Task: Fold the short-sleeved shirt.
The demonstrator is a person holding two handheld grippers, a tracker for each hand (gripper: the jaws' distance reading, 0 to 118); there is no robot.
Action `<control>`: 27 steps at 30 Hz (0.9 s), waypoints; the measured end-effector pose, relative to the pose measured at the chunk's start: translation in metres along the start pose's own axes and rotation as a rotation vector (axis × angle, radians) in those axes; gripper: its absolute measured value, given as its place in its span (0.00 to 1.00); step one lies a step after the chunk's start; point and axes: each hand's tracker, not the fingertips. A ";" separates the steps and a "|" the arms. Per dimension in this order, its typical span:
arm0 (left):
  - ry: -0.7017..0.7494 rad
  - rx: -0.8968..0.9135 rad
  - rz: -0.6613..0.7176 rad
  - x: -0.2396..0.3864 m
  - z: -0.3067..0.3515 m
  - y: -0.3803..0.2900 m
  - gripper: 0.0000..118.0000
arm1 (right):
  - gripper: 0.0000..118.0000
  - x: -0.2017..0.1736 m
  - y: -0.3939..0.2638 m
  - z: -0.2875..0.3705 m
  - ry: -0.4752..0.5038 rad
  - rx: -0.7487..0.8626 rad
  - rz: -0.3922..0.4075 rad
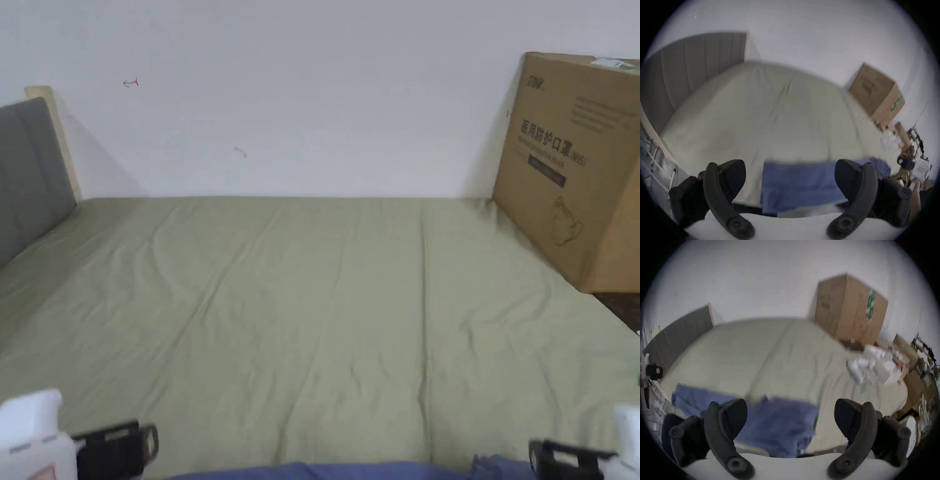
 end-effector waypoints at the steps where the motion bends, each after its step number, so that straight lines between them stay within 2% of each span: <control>1: 0.001 0.076 -0.014 0.015 0.009 0.013 0.95 | 0.92 -0.010 0.012 0.007 0.002 0.082 0.004; 3: -0.016 0.216 -0.066 0.034 0.023 0.030 0.92 | 0.92 -0.031 0.033 0.020 -0.003 0.243 0.002; 5: -0.025 0.309 -0.119 0.048 0.028 0.037 0.72 | 0.91 -0.050 0.046 0.026 -0.012 0.355 0.001; 6: -0.017 0.334 -0.143 0.054 0.029 0.038 0.57 | 0.87 -0.059 0.050 0.025 -0.020 0.388 -0.003; 7: -0.020 0.348 -0.166 0.060 0.028 0.038 0.33 | 0.71 -0.069 0.055 0.024 -0.011 0.403 -0.011; 8: -0.023 0.343 -0.177 0.064 0.027 0.036 0.13 | 0.46 -0.078 0.058 0.022 0.008 0.408 -0.024; 9: -0.029 0.337 -0.181 0.064 0.019 0.034 0.00 | 0.12 -0.087 0.061 0.020 0.024 0.412 -0.040; 10: -0.024 0.334 -0.180 0.065 0.016 0.032 0.00 | 0.00 -0.094 0.061 0.016 0.020 0.420 -0.053; 12: -0.078 0.258 -0.150 0.058 0.011 0.031 0.00 | 0.00 -0.108 0.060 0.016 0.004 0.443 -0.062; 15: -0.208 0.147 0.099 0.016 -0.002 0.029 0.00 | 0.00 -0.123 0.062 0.015 0.052 0.440 -0.024; 17: -0.263 0.057 0.248 -0.021 -0.013 0.027 0.00 | 0.00 -0.126 0.061 0.015 0.049 0.435 0.034; 21: -0.457 -0.166 0.458 -0.102 -0.042 -0.002 0.00 | 0.00 -0.129 0.059 0.013 0.072 0.379 0.047; 22: -0.463 -0.221 0.508 -0.117 -0.048 -0.011 0.02 | 0.00 -0.130 0.058 0.012 0.075 0.371 0.044; 23: -0.458 -0.280 0.563 -0.133 -0.056 -0.021 0.13 | 0.00 -0.132 0.057 0.010 0.071 0.359 0.047; 24: -0.449 -0.336 0.603 -0.145 -0.064 -0.030 0.41 | 0.00 -0.134 0.055 0.008 0.070 0.347 0.050; 25: -0.423 -0.379 0.622 -0.150 -0.067 -0.037 0.82 | 0.00 -0.136 0.054 0.007 0.072 0.338 0.051; 26: -0.407 -0.404 0.632 -0.154 -0.072 -0.045 0.98 | 0.00 -0.138 0.052 0.005 0.078 0.324 0.050; 27: -0.411 -0.411 0.624 -0.157 -0.075 -0.051 1.00 | 0.00 -0.141 0.051 0.003 0.081 0.311 0.048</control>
